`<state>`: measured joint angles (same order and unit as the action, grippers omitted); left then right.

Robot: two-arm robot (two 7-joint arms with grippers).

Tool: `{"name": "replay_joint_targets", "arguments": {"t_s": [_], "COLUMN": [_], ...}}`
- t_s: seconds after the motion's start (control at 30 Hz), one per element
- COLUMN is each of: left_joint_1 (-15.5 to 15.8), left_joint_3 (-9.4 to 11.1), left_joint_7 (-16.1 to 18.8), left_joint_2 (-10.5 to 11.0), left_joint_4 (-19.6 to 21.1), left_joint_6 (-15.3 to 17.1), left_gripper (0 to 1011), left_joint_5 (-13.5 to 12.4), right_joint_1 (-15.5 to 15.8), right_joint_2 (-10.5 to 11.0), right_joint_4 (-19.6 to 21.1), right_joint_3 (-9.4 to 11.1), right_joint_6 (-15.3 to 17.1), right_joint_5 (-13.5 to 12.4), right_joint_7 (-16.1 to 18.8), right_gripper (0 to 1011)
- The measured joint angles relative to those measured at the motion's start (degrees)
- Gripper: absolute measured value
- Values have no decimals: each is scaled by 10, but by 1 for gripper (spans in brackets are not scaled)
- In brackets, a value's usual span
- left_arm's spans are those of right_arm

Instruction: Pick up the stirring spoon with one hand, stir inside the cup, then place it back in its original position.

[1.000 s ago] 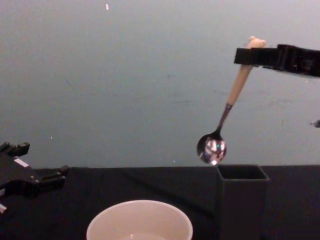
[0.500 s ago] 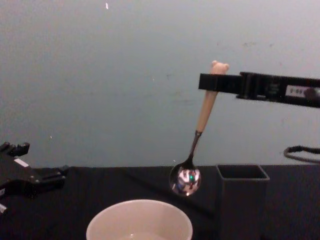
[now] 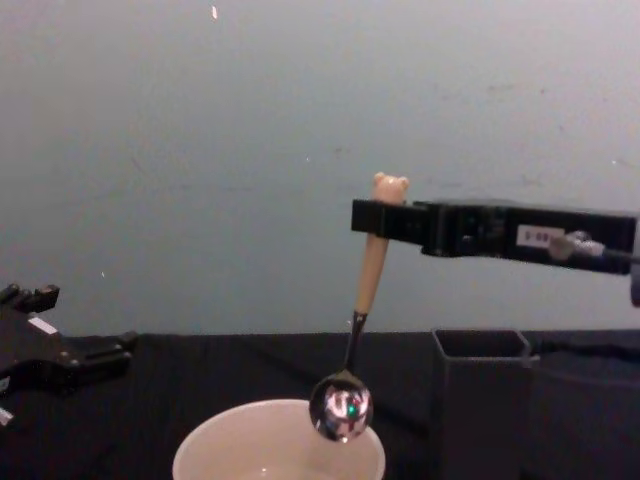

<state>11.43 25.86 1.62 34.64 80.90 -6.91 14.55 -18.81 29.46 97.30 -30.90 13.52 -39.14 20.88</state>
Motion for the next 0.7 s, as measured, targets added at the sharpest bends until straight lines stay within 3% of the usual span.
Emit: {"name": "replay_joint_targets", "arguments": {"t_s": [0.37,0.7], "left_joint_1": [0,0], "left_joint_3": [0,0], "left_joint_7": [0,0], "left_joint_2": [0,0], "left_joint_4": [0,0], "left_joint_6": [0,0], "left_gripper": [1001,1001], "left_joint_5": [0,0], "right_joint_1": [-6,-10], "right_joint_2": [-18,-37], "right_joint_4": [-24,-51], "right_joint_3": [-22,-28], "right_joint_6": [-5,-6], "right_joint_5": [43,68], "right_joint_7": [15,23], "right_gripper": [226,226]}}
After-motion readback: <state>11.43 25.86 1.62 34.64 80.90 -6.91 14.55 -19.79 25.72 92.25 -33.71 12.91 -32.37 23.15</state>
